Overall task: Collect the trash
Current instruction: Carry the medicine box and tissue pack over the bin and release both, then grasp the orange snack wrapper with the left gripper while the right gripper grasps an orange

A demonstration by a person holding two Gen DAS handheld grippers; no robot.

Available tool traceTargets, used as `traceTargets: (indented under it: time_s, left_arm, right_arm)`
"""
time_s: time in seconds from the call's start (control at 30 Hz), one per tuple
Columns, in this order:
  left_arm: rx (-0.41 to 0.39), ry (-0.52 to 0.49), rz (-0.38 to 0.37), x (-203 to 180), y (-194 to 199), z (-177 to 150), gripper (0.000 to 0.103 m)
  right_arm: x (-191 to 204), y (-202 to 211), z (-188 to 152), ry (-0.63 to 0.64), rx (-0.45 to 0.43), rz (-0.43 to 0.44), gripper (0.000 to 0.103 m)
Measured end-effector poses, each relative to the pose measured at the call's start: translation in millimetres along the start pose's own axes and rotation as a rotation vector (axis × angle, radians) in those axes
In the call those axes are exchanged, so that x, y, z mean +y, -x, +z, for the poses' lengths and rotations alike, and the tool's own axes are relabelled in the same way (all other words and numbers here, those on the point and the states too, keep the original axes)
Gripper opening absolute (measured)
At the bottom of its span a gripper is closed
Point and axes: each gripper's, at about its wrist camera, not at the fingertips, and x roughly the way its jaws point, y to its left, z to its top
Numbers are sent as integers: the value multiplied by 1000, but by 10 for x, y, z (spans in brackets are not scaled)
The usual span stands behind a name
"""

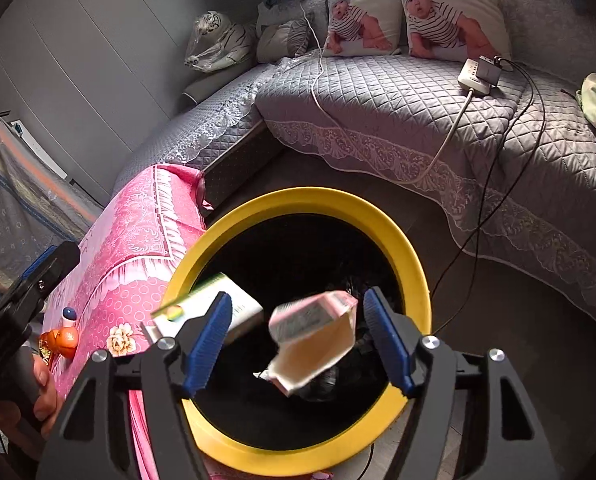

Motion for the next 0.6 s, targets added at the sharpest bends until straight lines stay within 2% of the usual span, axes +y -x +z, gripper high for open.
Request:
traceTargets:
  time_s: [0.13, 0.27, 0.43, 0.6]
  left_arm:
    - [-27, 96, 31, 280, 128, -27, 94]
    - [-101, 175, 113, 652, 422, -41, 95]
    - [-137, 270, 257, 1342, 934, -249, 95]
    - [-158, 344, 482, 2156, 1558, -743, 95]
  right_arm:
    - [126, 164, -59, 60, -48, -9, 69]
    - [546, 172, -152, 205, -49, 65, 69]
    - [1493, -56, -380, 466, 17, 212, 69]
    - [2638, -350, -735, 717, 107, 346, 69]
